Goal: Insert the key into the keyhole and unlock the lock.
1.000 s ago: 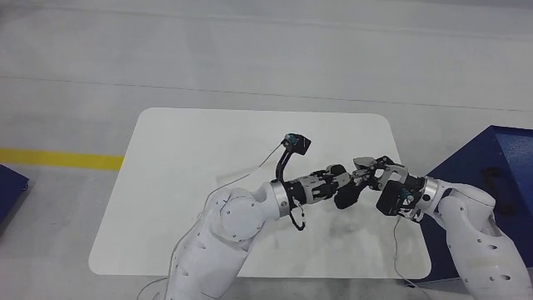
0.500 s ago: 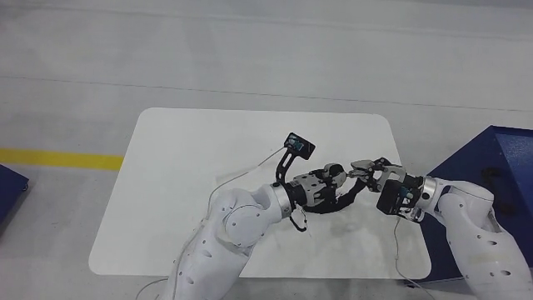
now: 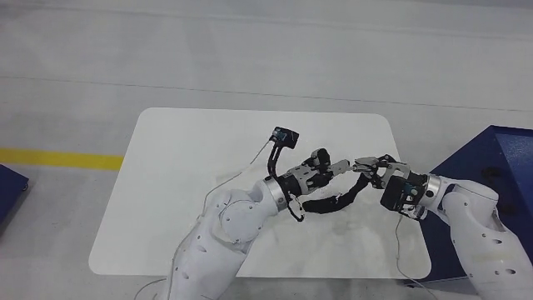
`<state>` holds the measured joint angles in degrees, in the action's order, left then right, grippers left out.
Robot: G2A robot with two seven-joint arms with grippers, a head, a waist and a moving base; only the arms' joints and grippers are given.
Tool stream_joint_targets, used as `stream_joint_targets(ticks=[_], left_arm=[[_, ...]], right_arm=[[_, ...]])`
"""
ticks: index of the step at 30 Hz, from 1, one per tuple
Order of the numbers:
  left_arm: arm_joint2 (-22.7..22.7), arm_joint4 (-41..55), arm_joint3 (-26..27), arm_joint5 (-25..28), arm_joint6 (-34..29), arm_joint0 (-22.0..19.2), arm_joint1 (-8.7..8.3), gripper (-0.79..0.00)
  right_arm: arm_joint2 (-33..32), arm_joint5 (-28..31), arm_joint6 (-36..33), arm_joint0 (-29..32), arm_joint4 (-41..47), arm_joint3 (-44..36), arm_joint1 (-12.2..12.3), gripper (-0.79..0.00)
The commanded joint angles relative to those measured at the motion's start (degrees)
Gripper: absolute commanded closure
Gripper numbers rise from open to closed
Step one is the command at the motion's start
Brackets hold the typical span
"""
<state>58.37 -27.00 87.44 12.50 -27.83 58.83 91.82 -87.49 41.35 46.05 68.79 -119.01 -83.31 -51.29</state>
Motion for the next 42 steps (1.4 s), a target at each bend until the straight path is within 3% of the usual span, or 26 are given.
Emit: stream_joint_targets(ticks=[1, 4, 6, 15, 24, 25, 26, 27, 33, 42], left_arm=[[2.0, 3.4, 0.5, -0.5, 2.3, 0.6, -0.08, -0.785], [5.4, 13.7, 1.0, -1.8, 8.0, 2.4, 0.14, -0.785], [6.8, 14.7, 0.8, -1.1, 10.9, 2.7, 0.10, -0.785], [6.8, 14.7, 0.8, -1.1, 10.9, 2.7, 0.10, -0.785], [6.8, 14.7, 0.8, -1.1, 10.9, 2.7, 0.10, -0.785], [6.8, 14.7, 0.8, -1.1, 10.9, 2.7, 0.10, -0.785], [6.8, 14.7, 0.8, -1.1, 10.9, 2.7, 0.10, -0.785], [6.8, 14.7, 0.8, -1.1, 10.9, 2.7, 0.10, -0.785], [6.8, 14.7, 0.8, -1.1, 10.9, 2.7, 0.10, -0.785], [6.8, 14.7, 0.8, -1.1, 10.9, 2.7, 0.10, -0.785]], right_arm=[[-0.5, -0.8, -0.7, 0.0, -0.2, 0.5, 0.2, 0.000], [-1.0, -2.7, -3.6, -0.6, -1.4, 1.9, 0.4, 0.000], [-0.4, -3.0, -4.4, -0.9, -1.7, 2.5, 0.4, 0.000], [7.1, -6.6, -8.4, -0.5, -11.8, 2.4, 0.4, 0.000], [21.2, -8.1, -18.3, -6.8, -16.1, 11.5, -2.6, 0.000], [22.1, -7.8, -18.4, -7.4, -16.3, 12.7, -2.8, -0.169], [23.0, -7.7, -18.7, -8.0, -16.9, 13.6, -3.0, -0.388], [23.8, -7.7, -18.4, -8.5, -17.5, 14.4, -3.2, -0.785], [23.3, -3.8, -13.4, -9.9, -14.6, 16.7, -2.8, -0.785], [13.0, 9.8, -1.3, -8.1, -11.5, 13.2, 1.5, -0.785]])
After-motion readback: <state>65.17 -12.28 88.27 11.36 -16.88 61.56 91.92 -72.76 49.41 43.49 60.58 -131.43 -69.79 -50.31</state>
